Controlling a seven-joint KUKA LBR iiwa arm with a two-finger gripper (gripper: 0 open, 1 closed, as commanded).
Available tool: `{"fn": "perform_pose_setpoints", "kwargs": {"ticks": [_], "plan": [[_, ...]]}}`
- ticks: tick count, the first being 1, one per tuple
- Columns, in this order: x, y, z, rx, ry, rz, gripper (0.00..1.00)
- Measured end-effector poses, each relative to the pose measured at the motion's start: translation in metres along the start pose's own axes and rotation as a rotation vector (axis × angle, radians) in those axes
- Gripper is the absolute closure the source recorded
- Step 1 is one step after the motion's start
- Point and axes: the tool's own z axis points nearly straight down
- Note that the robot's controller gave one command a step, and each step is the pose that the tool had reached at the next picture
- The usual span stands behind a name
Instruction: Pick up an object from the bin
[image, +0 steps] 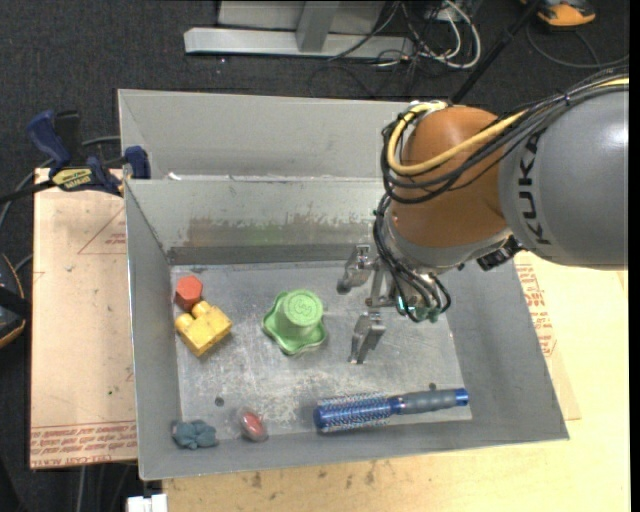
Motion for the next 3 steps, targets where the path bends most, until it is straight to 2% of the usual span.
{"fn": "perform_pose_setpoints", "kwargs": {"ticks": [1, 2, 3], "plan": [[-0.002, 0.000, -0.004, 0.000, -0.008, 0.002, 1.00], [-0.002, 0.000, -0.004, -0.001, -0.008, 0.003, 0.00], [0.067, -0.033, 0.068, 0.001, -0.001, -0.164, 0.00]]}}
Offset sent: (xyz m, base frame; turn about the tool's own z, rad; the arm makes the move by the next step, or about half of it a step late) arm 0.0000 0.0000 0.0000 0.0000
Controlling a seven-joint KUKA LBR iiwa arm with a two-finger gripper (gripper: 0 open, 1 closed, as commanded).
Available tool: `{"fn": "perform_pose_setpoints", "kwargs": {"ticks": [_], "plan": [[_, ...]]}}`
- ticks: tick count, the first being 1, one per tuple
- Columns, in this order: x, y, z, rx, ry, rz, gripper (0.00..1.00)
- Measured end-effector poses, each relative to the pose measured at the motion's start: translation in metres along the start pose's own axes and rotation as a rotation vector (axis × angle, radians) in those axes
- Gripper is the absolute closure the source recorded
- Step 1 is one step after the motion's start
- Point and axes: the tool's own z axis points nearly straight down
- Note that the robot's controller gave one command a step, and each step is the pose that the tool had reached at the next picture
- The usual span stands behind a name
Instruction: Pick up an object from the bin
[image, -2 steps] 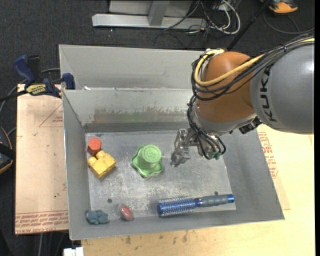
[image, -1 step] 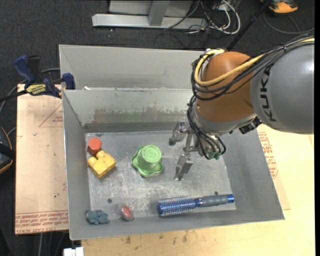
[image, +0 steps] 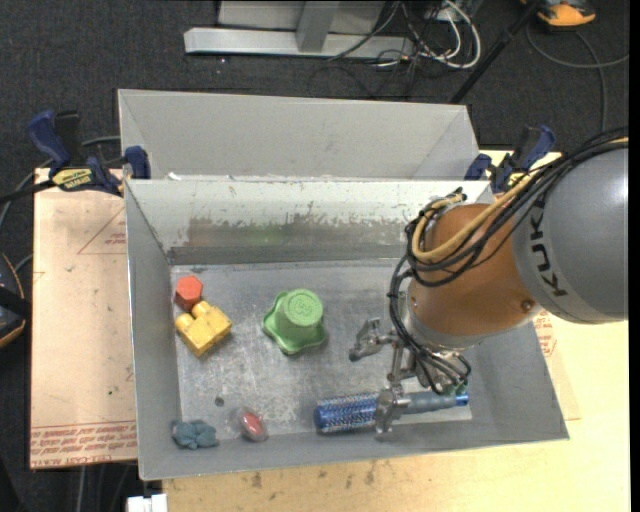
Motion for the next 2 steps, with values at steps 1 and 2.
{"fn": "perform_pose_setpoints", "kwargs": {"ticks": [1, 2], "plan": [[-0.0124, 0.0217, 0.0607, 0.005, -0.028, -0.261, 0.00], [-0.0100, 0.0219, 0.0615, 0.003, -0.019, -0.261, 1.00]]}}
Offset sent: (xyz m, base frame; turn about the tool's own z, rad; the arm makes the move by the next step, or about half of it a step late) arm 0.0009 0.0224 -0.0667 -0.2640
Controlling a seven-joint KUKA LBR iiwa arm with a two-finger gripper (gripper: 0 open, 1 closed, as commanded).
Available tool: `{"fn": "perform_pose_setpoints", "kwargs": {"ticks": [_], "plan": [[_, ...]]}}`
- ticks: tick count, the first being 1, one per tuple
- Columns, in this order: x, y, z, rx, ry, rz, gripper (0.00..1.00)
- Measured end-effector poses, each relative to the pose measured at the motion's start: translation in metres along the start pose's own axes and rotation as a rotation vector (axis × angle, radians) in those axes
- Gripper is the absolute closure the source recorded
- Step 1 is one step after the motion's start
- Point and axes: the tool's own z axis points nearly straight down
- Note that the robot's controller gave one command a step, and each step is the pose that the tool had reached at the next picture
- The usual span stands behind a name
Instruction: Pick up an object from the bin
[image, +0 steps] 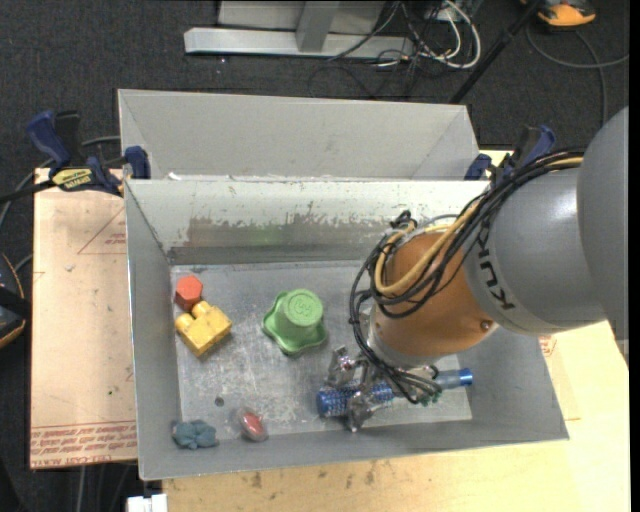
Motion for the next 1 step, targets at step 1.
{"fn": "perform_pose_setpoints", "kwargs": {"ticks": [1], "plan": [[-0.0136, -0.0134, -0.1681, 0.000, 0.004, 0.030, 1.00]]}}
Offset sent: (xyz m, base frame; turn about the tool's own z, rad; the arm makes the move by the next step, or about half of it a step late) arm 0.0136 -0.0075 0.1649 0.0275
